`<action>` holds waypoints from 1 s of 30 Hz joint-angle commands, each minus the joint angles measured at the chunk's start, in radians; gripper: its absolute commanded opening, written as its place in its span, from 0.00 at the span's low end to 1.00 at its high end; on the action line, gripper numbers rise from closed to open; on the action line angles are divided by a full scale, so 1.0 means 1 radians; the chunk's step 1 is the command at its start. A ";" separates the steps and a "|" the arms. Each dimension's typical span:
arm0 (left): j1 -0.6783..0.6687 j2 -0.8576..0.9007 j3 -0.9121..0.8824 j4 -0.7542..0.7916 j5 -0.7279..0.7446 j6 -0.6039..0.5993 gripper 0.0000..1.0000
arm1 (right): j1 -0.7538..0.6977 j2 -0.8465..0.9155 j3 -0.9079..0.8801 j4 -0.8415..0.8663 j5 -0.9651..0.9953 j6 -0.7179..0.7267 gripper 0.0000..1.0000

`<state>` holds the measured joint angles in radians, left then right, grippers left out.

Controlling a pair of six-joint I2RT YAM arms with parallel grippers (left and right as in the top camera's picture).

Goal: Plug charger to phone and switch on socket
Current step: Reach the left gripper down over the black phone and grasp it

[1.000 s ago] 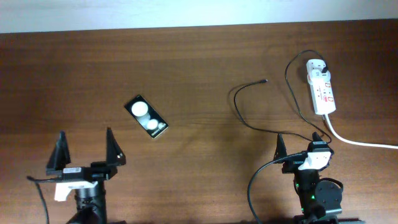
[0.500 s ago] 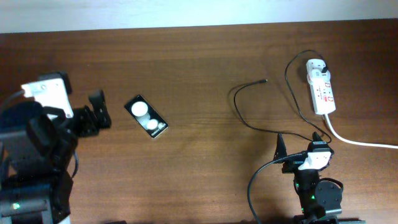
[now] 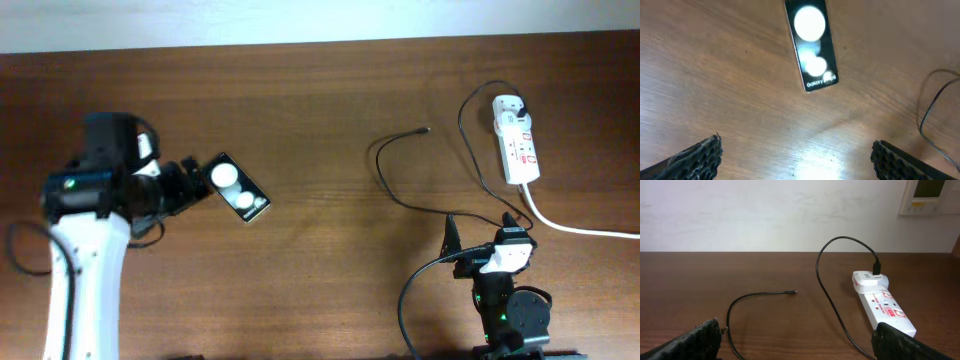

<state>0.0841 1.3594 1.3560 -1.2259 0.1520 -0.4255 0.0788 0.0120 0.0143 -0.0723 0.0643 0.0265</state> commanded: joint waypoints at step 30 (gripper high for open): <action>-0.187 0.938 0.314 0.152 -0.142 -0.337 0.99 | 0.007 -0.006 -0.009 0.001 0.016 0.003 0.99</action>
<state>-0.1040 2.2276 1.6783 -1.0798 0.0189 -0.7532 0.0788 0.0120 0.0143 -0.0719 0.0643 0.0265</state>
